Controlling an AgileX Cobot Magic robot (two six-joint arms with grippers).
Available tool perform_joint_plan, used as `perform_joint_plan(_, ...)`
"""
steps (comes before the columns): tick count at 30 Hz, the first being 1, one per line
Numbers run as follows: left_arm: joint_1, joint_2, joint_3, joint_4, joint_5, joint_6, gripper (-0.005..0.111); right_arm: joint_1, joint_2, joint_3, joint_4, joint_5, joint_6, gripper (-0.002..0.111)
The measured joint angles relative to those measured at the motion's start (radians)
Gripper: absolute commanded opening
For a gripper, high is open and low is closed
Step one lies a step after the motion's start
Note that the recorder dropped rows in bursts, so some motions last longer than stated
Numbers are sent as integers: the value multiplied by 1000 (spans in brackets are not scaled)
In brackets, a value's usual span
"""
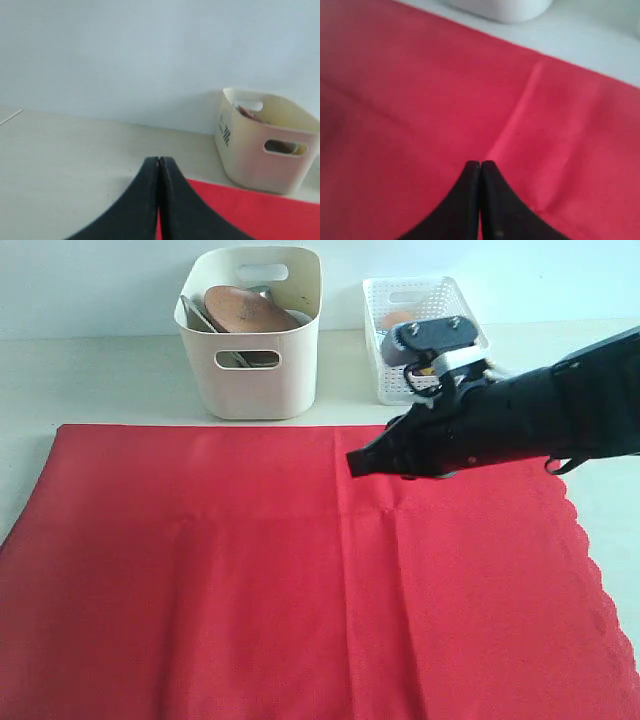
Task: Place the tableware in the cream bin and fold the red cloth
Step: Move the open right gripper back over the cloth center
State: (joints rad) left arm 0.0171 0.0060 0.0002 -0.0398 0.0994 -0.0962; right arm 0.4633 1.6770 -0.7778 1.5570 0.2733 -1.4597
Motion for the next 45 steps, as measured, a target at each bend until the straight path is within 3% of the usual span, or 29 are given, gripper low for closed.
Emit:
perform_joint_plan(4, 0, 0, 0, -18, -47, -171, 2, 49, 78, 11, 70, 8, -78, 0)
perform_joint_plan(11, 0, 77, 0, -20, -154, -147, 3, 51, 175, 11, 83, 24, -88, 0)
perform_joint_plan(14, 0, 201, 0, -20, -187, -131, 10, 51, 192, 12, 95, 47, -100, 0)
perform_joint_plan(23, 0, 667, -9, -20, -308, -125, 55, 51, 196, 12, 103, 111, -136, 0)
perform_joint_plan(30, 0, 1031, -19, 62, -541, -103, 75, 51, 196, 12, 103, 113, -142, 0)
perform_joint_plan(35, 0, 1261, -32, 114, -726, -97, 83, 51, 196, 12, 103, 113, -148, 0)
perform_joint_plan(45, 0, 1632, -182, 119, -757, -97, 84, 51, 196, 12, 103, 115, -170, 0)
